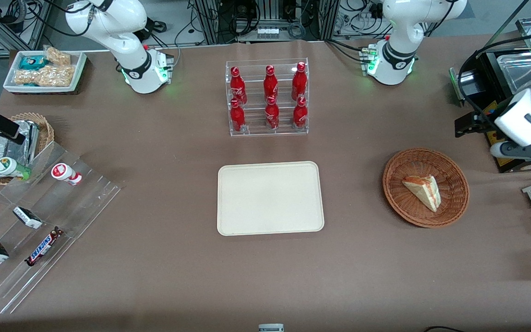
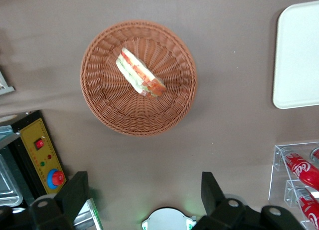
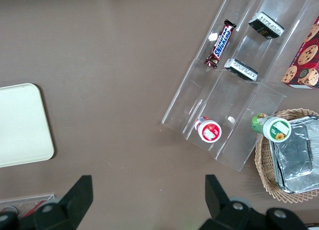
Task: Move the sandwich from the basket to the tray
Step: 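Move the left gripper over the wicker basket above the wrapped sandwich, then lower the left gripper and grasp the wrapped sandwich in the basket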
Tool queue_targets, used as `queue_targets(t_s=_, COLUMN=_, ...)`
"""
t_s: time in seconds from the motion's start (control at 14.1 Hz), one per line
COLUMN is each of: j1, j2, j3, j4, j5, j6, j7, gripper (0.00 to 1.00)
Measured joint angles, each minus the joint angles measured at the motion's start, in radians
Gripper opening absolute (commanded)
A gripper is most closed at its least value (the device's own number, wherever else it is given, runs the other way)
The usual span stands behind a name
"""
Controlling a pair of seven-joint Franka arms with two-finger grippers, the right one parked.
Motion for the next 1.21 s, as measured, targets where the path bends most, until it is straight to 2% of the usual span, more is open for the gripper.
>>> queue_targets(t_s=0.28, j1=0.007, j2=0.04, j3=0.011, j4=-0.128, j5=0.0, j6=0.105, j7=-0.062, gripper=1.0)
queue_targets(t_s=0.71, j1=0.007, j2=0.18, j3=0.016, j4=-0.196, j5=0.002, j6=0.3, j7=-0.395, gripper=1.0)
queue_targets(t_s=1.21, j1=0.009, j2=0.188, j3=0.038, j4=-0.404, j5=0.059, j6=0.617, j7=-0.767, gripper=1.0)
